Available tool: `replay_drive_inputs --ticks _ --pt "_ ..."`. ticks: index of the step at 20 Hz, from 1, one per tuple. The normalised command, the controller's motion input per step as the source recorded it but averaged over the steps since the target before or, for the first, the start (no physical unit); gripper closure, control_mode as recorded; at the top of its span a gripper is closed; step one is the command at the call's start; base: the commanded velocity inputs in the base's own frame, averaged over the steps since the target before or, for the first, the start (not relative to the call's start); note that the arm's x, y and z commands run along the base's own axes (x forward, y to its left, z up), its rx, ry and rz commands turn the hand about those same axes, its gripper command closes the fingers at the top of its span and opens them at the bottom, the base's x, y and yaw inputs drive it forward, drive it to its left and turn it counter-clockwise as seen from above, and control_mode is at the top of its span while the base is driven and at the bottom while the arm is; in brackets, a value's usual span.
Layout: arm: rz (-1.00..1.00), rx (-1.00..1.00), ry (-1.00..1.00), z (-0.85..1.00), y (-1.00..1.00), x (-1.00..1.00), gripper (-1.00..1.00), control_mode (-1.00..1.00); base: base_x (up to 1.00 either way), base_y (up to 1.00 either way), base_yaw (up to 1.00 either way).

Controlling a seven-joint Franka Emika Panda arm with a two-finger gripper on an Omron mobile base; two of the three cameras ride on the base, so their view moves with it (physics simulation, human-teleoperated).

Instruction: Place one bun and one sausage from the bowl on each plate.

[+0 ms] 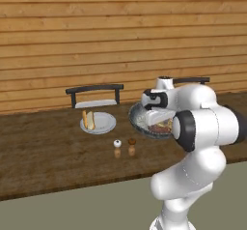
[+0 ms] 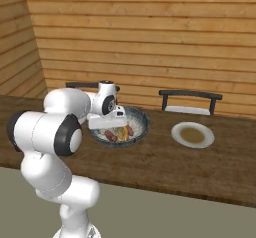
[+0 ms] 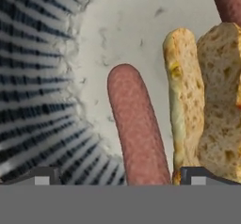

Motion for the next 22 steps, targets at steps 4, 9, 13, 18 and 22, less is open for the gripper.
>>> replay_drive_inputs --ticks 4,9,13,18,22 --pt "0.00 0.00 0.00 -0.01 -0.04 0.20 -1.00 -1.00 0.00 0.00 0.00" --pt "0.00 0.00 0.10 -0.19 0.09 0.01 -1.00 -1.00 0.00 0.00 0.00" --pt "0.00 0.00 0.08 -0.19 0.15 0.00 -1.00 -1.00 0.00 0.00 0.00" --pt "0.00 0.00 0.11 -0.24 0.15 0.00 -1.00 -1.00 0.00 0.00 0.00" --pt "0.00 0.00 0.12 -0.36 0.27 -0.07 -1.00 -1.00 0.00 0.00 0.00"
